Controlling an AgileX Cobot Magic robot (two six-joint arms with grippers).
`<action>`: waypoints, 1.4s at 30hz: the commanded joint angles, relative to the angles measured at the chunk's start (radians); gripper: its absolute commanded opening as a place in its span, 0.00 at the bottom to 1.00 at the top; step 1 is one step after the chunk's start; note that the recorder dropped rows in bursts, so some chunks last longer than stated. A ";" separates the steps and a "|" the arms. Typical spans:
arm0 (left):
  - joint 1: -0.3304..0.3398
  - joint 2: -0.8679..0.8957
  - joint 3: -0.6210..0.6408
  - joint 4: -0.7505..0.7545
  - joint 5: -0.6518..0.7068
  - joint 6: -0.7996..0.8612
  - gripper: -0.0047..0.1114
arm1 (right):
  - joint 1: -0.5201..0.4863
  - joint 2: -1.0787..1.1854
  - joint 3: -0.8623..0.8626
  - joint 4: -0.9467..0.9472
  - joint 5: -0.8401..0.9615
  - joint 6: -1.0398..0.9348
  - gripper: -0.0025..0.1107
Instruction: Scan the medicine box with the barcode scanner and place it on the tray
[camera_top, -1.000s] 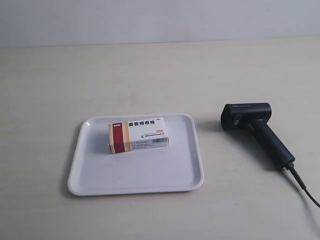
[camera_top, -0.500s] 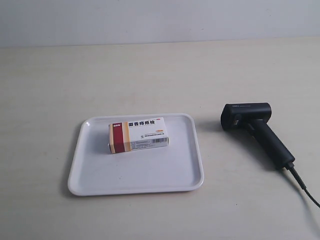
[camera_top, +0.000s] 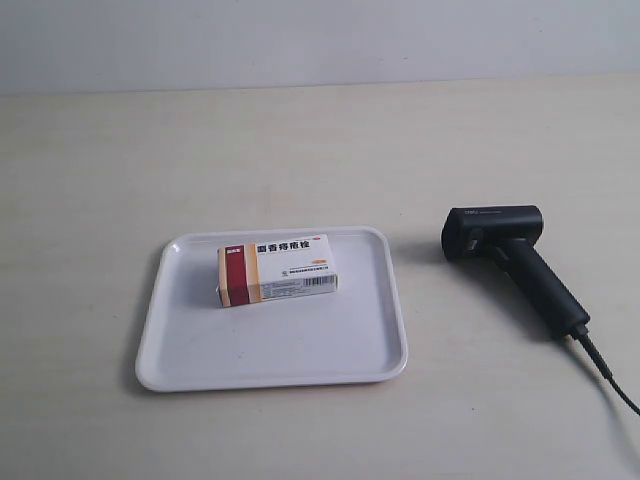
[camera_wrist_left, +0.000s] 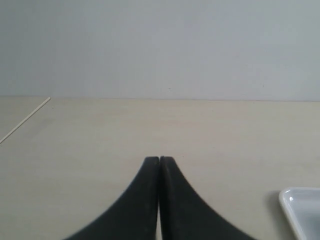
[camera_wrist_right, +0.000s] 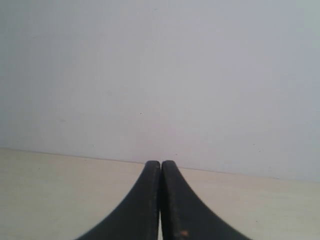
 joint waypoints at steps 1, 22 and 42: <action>0.002 -0.006 0.000 -0.006 0.002 0.001 0.06 | 0.000 -0.005 -0.001 0.001 -0.010 -0.002 0.02; 0.002 -0.006 0.000 -0.006 0.002 0.001 0.06 | 0.000 -0.005 -0.001 0.001 -0.010 0.000 0.02; 0.002 -0.006 0.000 -0.006 0.002 0.001 0.06 | 0.000 -0.007 -0.001 -0.030 -0.126 -0.028 0.02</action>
